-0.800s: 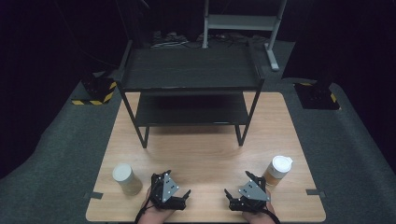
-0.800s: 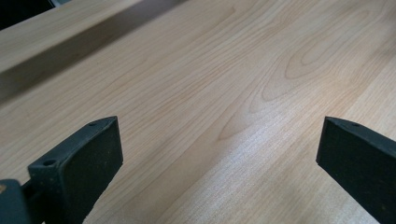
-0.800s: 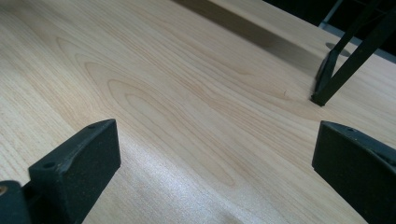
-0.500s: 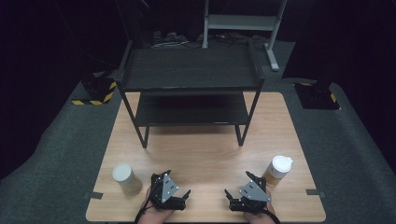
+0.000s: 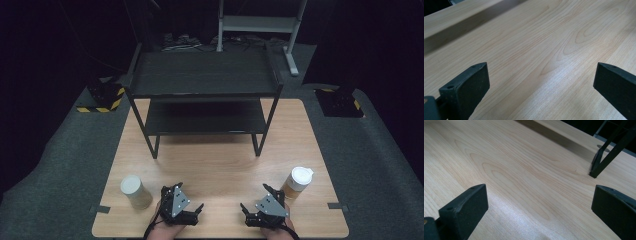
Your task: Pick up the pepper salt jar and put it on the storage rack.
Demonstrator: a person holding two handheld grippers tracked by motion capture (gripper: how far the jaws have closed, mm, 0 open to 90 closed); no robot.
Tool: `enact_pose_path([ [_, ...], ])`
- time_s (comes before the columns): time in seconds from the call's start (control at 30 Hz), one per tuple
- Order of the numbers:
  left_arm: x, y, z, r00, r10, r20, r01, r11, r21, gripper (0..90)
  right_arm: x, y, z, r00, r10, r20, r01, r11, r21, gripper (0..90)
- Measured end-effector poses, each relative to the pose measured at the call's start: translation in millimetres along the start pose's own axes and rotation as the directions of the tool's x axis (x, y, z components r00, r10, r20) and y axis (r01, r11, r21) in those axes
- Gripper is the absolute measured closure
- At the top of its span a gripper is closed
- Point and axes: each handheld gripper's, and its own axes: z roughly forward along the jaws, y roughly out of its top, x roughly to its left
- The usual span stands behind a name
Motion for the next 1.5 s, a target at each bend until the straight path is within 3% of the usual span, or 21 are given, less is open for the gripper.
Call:
enact_pose_path([
  [0.37,2.9,-5.4,-7.6,0.9999,-0.013,0.009,0.013,0.9997,-0.023,0.7,1.3,0.6,0.2,0.9999,-0.015,-0.001,0.015,0.9999,0.002,0.0],
  [0.77,1.9,-0.6,-28.6,0.9997,0.007,0.023,-0.004,0.9947,-0.103,0.6,1.4,0.5,0.1,0.9999,-0.014,0.0,0.014,0.9999,0.002,0.0],
  [1.2,4.5,2.6,-49.9,0.9997,0.011,0.022,-0.007,0.9806,-0.196,0.6,1.3,0.2,0.0,0.9999,-0.015,-0.001,0.015,0.9999,0.0,0.0],
  [1.5,7.3,3.4,-69.5,0.9999,0.007,-0.011,-0.009,0.9689,-0.247,0.5,1.6,0.2,0.1,0.9998,-0.018,0.001,0.018,0.9998,0.0,0.0],
])
